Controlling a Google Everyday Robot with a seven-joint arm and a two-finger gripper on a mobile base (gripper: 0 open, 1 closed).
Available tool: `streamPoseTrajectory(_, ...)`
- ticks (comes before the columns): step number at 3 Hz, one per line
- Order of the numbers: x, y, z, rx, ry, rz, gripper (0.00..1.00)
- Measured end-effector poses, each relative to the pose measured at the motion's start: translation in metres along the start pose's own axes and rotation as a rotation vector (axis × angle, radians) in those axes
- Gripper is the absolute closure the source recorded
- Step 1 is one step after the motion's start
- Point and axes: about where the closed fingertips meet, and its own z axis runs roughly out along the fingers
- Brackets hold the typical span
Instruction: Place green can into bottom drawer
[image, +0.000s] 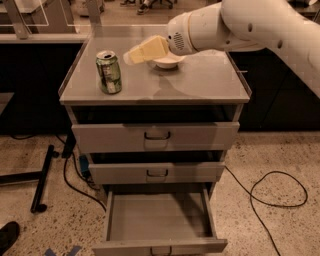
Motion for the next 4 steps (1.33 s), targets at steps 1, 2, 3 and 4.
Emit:
streamPoseTrajectory(1,-0.018,0.008,0.043,-0.03,0.011,-0.03,0.0)
streamPoseTrajectory(2,-0.023,0.023,0.082,-0.08,0.04,-0.064,0.0)
streamPoseTrajectory(3,-0.018,0.027,0.117,-0.114,0.075,-0.086,0.0)
streamPoseTrajectory(4,-0.015,0.025,0.147,-0.135,0.104,-0.1,0.0)
